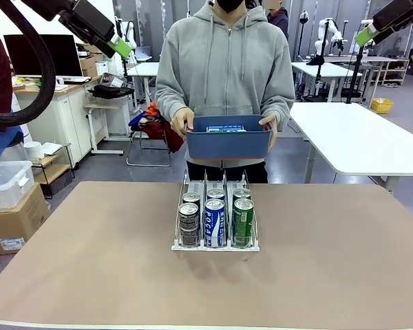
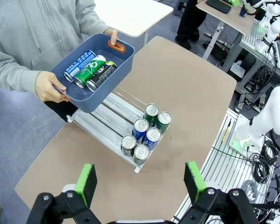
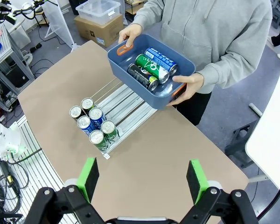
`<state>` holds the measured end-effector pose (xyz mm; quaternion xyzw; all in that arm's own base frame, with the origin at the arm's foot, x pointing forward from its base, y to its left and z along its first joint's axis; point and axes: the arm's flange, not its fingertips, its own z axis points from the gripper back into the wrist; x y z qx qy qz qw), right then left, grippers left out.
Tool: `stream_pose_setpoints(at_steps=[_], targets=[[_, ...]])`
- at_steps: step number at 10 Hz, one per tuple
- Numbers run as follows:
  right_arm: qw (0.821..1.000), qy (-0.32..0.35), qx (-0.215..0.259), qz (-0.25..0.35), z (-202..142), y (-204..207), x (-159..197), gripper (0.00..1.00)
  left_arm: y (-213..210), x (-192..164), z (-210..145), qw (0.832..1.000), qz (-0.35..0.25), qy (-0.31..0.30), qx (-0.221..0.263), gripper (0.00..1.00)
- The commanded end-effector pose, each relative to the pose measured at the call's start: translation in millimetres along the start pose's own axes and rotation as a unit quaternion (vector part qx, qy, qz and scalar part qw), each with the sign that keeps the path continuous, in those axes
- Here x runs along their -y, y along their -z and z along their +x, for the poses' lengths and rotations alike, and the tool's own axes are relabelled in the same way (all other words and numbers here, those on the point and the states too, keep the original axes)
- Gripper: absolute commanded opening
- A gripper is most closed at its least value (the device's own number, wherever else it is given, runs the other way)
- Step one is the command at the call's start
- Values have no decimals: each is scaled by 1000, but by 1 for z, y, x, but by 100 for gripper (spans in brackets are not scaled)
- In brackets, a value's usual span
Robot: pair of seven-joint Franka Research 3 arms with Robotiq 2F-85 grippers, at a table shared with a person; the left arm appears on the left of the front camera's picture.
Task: Fill the beverage cans into the dispenser.
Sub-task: Pick up the Ionic drink handed by the human.
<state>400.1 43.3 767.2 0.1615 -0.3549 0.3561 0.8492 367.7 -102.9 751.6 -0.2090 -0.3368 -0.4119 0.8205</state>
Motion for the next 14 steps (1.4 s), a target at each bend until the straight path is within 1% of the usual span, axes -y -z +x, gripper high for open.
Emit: stream_pose_setpoints(at_steps=[1, 14], targets=[[1000, 1, 4, -2, -1, 0, 0, 100, 0, 1, -1, 1000, -6, -3, 1, 100], [1000, 1, 4, -2, -1, 0, 0, 100, 0, 1, -1, 1000, -6, -3, 1, 100]])
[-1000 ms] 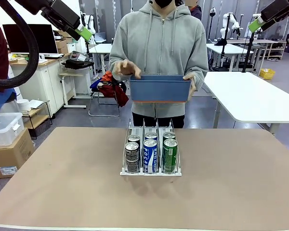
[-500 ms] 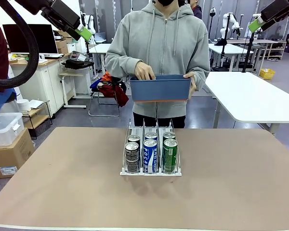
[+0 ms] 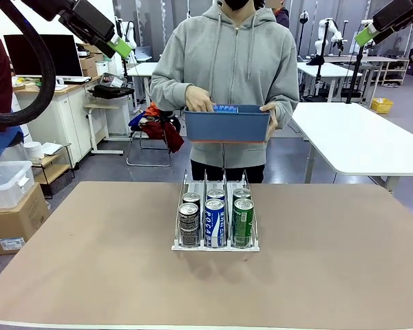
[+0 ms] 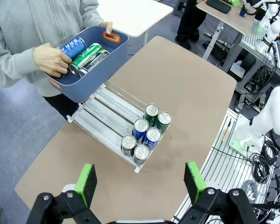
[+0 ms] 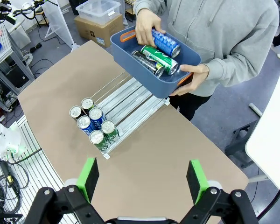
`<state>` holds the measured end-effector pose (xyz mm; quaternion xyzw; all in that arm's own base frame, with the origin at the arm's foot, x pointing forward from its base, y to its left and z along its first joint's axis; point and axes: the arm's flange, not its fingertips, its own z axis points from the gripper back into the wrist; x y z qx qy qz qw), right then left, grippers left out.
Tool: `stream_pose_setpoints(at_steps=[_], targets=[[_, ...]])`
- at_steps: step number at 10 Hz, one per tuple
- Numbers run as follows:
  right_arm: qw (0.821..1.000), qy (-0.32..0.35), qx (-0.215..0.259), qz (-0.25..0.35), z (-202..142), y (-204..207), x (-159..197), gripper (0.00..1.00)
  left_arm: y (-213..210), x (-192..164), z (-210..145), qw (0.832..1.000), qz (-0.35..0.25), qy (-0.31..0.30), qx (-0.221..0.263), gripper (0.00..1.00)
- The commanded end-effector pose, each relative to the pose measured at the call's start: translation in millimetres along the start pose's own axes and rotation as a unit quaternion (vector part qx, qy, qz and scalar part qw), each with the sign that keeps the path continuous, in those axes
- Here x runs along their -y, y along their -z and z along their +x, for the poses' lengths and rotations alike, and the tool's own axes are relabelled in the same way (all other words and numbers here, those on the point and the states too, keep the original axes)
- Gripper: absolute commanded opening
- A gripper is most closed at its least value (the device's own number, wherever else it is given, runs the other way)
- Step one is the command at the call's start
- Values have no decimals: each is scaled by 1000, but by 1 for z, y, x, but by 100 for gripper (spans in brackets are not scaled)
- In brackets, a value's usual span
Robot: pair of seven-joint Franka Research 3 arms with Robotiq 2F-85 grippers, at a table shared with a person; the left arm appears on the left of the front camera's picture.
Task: Fill the beverage cans into the dispenser.
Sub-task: Pick up the Ionic drink handed by the human.
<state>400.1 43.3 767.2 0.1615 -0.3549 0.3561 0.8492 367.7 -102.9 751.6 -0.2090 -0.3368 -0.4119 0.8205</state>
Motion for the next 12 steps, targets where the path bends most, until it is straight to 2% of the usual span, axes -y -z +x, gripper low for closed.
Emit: stream_pose_setpoints(at_steps=[1, 12], targets=[[1000, 1, 4, -2, -1, 0, 0, 100, 0, 1, -1, 1000, -6, -3, 1, 100], [1000, 1, 4, -2, -1, 0, 0, 100, 0, 1, -1, 1000, -6, -3, 1, 100]])
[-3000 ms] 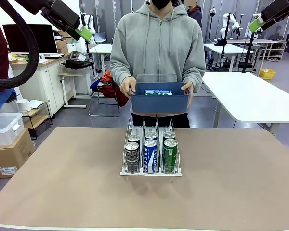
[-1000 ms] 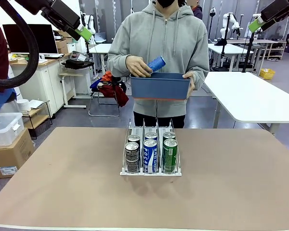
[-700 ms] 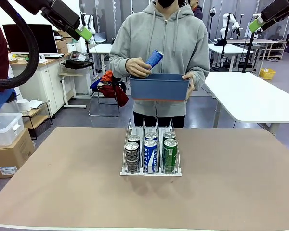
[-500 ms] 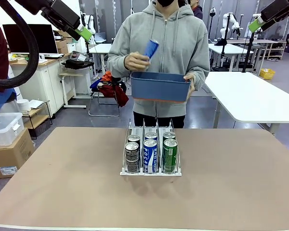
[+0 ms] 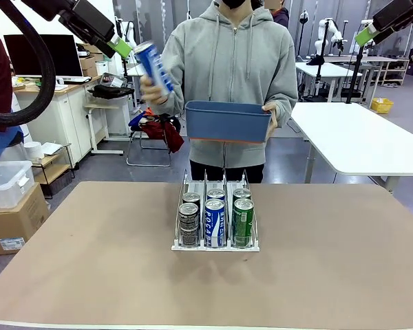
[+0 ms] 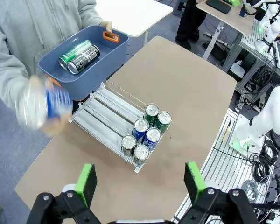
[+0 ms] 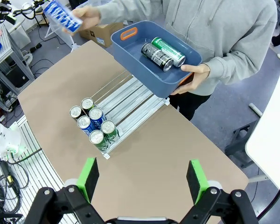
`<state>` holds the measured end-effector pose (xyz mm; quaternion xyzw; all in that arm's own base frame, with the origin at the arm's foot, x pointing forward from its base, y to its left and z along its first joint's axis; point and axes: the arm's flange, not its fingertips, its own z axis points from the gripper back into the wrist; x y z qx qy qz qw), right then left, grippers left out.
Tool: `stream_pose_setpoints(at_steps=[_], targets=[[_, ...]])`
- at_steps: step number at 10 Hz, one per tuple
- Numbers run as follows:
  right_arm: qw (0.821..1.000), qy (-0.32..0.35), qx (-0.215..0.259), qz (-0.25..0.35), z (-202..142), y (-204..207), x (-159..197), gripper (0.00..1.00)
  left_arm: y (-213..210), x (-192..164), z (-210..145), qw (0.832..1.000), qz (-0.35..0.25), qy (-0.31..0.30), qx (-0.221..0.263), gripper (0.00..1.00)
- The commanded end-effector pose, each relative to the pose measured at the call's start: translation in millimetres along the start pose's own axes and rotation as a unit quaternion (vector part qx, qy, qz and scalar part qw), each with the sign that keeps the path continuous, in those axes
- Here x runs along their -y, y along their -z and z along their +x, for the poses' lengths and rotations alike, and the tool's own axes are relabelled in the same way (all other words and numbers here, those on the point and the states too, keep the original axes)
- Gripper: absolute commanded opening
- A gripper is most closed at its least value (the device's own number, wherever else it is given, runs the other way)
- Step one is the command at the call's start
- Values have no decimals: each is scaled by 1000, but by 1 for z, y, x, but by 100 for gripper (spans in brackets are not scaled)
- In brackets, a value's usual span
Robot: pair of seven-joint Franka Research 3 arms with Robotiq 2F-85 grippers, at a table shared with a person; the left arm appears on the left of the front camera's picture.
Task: Fill the beverage cans into the dispenser.
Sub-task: Pick up the Ionic drink handed by the human.
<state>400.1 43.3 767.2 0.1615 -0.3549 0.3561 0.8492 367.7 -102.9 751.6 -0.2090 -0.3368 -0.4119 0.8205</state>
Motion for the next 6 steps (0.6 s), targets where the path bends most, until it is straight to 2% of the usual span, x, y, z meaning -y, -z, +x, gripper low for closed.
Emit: stream_pose_setpoints(at_steps=[1, 6], targets=[[1000, 1, 4, -2, -1, 0, 0, 100, 0, 1, -1, 1000, -6, -3, 1, 100], [1000, 1, 4, -2, -1, 0, 0, 100, 0, 1, -1, 1000, -6, -3, 1, 100]])
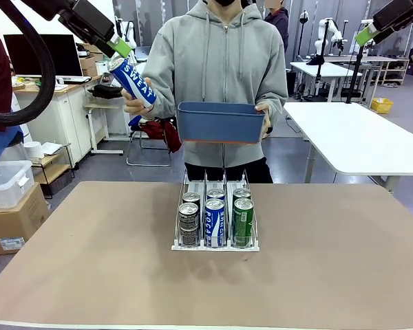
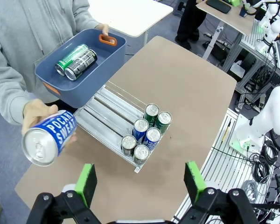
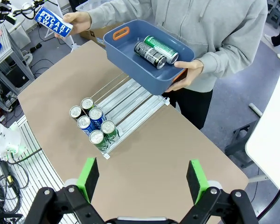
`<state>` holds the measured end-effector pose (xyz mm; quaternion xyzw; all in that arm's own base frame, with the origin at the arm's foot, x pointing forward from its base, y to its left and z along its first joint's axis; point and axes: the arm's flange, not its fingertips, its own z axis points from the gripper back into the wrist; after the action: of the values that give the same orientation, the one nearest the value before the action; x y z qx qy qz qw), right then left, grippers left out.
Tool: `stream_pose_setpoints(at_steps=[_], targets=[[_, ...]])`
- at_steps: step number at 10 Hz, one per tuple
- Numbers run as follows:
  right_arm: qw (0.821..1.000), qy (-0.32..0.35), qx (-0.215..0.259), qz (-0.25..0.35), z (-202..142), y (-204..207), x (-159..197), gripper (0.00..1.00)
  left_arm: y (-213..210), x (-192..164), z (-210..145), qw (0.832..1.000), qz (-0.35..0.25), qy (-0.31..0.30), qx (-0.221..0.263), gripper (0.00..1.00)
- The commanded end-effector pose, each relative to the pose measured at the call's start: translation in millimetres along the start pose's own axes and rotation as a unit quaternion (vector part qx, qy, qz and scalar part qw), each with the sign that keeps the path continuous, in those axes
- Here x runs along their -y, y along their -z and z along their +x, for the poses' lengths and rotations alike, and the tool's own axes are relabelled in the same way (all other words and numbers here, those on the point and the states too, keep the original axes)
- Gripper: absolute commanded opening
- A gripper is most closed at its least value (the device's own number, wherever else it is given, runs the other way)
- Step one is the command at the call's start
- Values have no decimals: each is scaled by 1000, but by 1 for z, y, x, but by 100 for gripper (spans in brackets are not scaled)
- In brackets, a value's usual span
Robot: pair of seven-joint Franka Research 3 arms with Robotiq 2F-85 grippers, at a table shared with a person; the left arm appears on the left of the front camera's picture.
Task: Fill the beverage cans into the dispenser.
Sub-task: Pick up the Ionic drink handed by the human.
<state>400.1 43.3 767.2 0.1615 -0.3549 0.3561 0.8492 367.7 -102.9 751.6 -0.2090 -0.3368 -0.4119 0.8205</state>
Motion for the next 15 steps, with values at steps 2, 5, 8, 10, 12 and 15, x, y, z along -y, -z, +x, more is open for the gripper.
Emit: stream_pose_setpoints(at_steps=[2, 5, 8, 10, 12, 15], targets=[[1000, 1, 4, -2, -1, 0, 0, 100, 0, 1, -1, 1000, -6, -3, 1, 100], [1000, 1, 4, -2, -1, 0, 0, 100, 0, 1, -1, 1000, -6, -3, 1, 100], [1000, 1, 4, -2, -1, 0, 0, 100, 5, -10, 4, 999, 45, -19, -8, 100], [1000, 1, 4, -2, -1, 0, 0, 100, 20, -25, 3, 994, 104, -15, -9, 100], [1000, 1, 4, -2, -1, 0, 0, 100, 33, -36, 1, 992, 125, -12, -13, 100], [1000, 1, 4, -2, -1, 0, 0, 100, 57, -59, -1, 990, 134, -5, -32, 100]])
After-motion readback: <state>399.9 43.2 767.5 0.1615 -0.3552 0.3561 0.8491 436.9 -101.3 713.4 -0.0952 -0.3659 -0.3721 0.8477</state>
